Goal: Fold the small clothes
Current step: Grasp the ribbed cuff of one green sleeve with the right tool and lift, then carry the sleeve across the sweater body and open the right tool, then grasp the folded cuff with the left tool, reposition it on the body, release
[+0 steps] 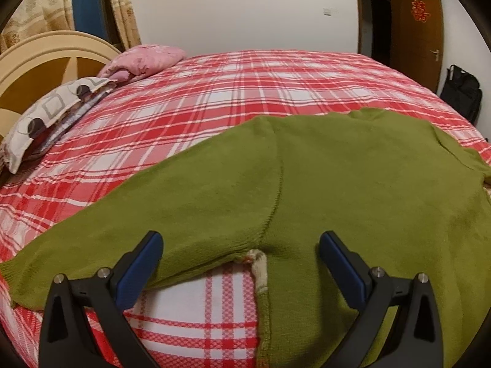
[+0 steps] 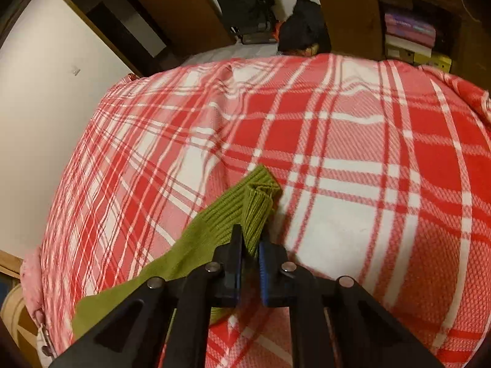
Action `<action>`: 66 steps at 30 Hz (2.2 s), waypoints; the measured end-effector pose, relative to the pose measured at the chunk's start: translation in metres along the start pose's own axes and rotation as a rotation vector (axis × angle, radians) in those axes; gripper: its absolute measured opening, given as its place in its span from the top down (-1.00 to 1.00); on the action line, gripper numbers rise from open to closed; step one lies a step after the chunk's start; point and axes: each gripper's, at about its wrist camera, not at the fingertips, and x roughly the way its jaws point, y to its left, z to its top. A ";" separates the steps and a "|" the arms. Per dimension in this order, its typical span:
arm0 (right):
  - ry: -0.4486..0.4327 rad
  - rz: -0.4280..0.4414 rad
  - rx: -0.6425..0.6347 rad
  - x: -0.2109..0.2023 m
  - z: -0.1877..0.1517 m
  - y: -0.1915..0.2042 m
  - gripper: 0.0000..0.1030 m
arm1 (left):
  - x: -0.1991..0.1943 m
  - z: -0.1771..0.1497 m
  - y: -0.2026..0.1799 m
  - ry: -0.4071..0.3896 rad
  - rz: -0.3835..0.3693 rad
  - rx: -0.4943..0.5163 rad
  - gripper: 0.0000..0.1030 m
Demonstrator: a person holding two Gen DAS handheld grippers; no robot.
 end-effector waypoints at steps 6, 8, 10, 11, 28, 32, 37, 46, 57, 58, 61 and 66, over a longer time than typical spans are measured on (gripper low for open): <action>-0.095 0.064 -0.190 -0.035 -0.008 0.054 0.86 | 0.002 -0.003 -0.001 0.014 -0.036 0.006 -1.00; -0.129 0.102 -0.273 -0.053 -0.016 0.083 0.86 | 0.004 -0.004 -0.003 0.025 -0.040 0.012 -1.00; -0.156 0.144 -0.349 -0.069 -0.026 0.109 0.86 | 0.004 -0.004 -0.002 0.030 -0.057 0.012 -1.00; -0.170 0.165 -0.390 -0.078 -0.033 0.125 0.86 | 0.004 -0.005 -0.001 0.030 -0.063 0.007 -1.00; -0.158 0.564 -1.093 -0.142 -0.291 0.355 0.86 | 0.009 -0.007 0.006 0.047 -0.109 -0.056 -1.00; -0.045 0.631 -1.167 -0.116 -0.363 0.369 0.85 | 0.011 -0.008 0.003 0.071 -0.089 -0.032 -1.00; 0.112 0.658 -1.208 -0.082 -0.409 0.355 -0.01 | 0.010 -0.011 0.006 0.091 -0.129 -0.027 -1.00; 0.141 0.606 -1.114 -0.087 -0.352 0.248 -0.31 | -0.049 0.012 -0.008 -0.045 -0.209 -0.027 -0.93; 0.062 0.501 -0.926 -0.064 -0.328 0.172 -0.31 | 0.029 0.040 -0.090 0.148 -0.334 0.012 -0.35; 0.055 0.499 -0.925 -0.063 -0.331 0.170 -0.31 | 0.033 0.036 -0.093 0.166 -0.336 -0.001 -0.35; 0.040 0.491 -0.928 -0.058 -0.333 0.158 -0.31 | 0.030 0.035 -0.102 0.148 -0.339 0.012 0.07; 0.041 0.517 -0.918 -0.052 -0.331 0.155 -0.31 | 0.020 0.049 -0.104 0.116 -0.386 0.010 0.81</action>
